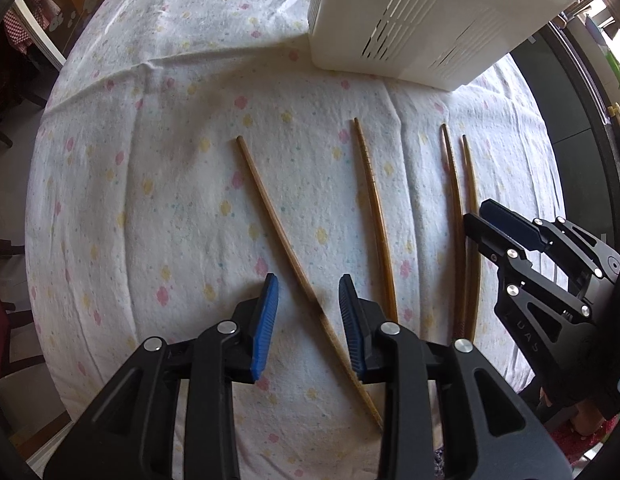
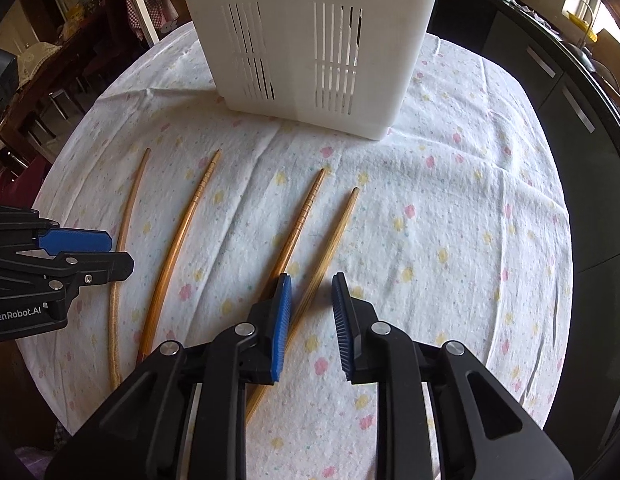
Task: Organize utensils
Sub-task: 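Move both open tools back down to the remaining chopsticks, then close the left tool on one chopstick while the right tool closes on another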
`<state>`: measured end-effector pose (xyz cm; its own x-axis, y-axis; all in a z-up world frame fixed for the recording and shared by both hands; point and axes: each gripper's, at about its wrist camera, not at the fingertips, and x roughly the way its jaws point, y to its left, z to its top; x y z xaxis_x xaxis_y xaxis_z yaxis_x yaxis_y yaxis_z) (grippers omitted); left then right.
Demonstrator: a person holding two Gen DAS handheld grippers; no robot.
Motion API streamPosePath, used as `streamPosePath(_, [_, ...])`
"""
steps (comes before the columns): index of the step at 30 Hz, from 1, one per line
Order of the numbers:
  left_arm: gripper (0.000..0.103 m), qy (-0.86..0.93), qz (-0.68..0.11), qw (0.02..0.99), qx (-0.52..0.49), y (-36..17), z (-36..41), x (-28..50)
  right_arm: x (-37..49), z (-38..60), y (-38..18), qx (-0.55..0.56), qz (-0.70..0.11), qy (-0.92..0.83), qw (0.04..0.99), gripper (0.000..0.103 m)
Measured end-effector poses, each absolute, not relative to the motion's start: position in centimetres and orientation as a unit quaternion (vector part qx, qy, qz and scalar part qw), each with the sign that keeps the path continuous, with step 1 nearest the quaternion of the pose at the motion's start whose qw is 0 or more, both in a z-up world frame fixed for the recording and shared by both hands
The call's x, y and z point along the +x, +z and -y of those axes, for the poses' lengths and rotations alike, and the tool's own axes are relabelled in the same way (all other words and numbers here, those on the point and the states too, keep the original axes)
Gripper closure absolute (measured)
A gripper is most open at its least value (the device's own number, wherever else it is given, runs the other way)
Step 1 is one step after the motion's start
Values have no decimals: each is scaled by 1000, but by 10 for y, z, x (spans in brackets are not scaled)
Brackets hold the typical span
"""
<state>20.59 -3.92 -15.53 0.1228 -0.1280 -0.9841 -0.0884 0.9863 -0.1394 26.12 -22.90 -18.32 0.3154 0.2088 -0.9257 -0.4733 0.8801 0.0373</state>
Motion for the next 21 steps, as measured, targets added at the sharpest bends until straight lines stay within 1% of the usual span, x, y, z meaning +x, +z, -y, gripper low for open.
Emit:
streamPosePath(3, [73,-7,-663,743,-93,-155,39,211,261,227,-183,-119,-547,218,800,89])
streamPosePath(6, [79,3,-655,749,-98,-155,38,223,263,229,-184,-109,-549,221,798,91])
streamPosePath(9, [89,15,-650,753,-105,-156,34,232,265,234,-184,-99,-550,225,798,92])
streamPosePath(10, [95,17,-648,754,-103,-156,33,233,265,235,-184,-98,-549,226,799,92])
streamPosePath(16, [97,8,-636,768,-78,-153,39,229,264,242,-184,-87,-548,230,799,93])
streamPosePath(21, [98,-11,-604,796,-44,-131,53,217,265,263,-181,-45,-549,236,801,96])
